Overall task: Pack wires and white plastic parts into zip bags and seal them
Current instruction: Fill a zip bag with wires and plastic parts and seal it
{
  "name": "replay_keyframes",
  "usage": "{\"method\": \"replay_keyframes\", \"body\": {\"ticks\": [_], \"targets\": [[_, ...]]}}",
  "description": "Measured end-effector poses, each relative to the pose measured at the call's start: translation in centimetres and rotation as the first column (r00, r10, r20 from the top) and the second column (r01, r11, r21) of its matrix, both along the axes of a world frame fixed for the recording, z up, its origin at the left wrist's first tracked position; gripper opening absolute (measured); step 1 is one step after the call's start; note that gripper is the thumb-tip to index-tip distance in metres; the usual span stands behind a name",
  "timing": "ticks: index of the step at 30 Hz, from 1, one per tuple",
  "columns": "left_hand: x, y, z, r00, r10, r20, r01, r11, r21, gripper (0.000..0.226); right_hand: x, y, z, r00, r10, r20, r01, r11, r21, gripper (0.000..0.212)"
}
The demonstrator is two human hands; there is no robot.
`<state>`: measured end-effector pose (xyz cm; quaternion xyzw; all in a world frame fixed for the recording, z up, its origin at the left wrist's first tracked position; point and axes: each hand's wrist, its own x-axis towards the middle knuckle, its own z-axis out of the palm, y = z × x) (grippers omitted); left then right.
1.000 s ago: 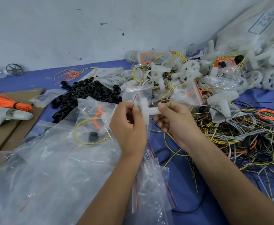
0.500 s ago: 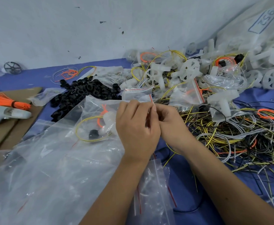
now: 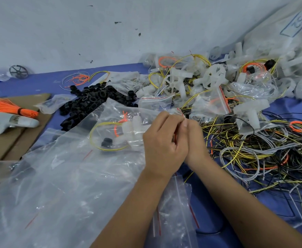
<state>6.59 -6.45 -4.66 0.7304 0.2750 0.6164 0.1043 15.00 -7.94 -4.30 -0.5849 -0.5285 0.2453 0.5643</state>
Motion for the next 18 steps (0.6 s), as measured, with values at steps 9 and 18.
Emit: {"method": "replay_keyframes", "body": {"ticks": [9, 18], "targets": [[-0.2, 0.7, -0.2, 0.998, 0.033, 0.046, -0.031, 0.999, -0.038, 0.009, 0.2, -0.2, -0.3, 0.941, 0.333, 0.065, -0.333, 0.943, -0.020, 0.042], [-0.2, 0.7, -0.3, 0.998, 0.023, 0.060, -0.018, 0.997, -0.073, 0.011, 1.1, 0.3, -0.1, 0.894, 0.291, 0.342, -0.272, 0.957, -0.103, 0.045]]}}
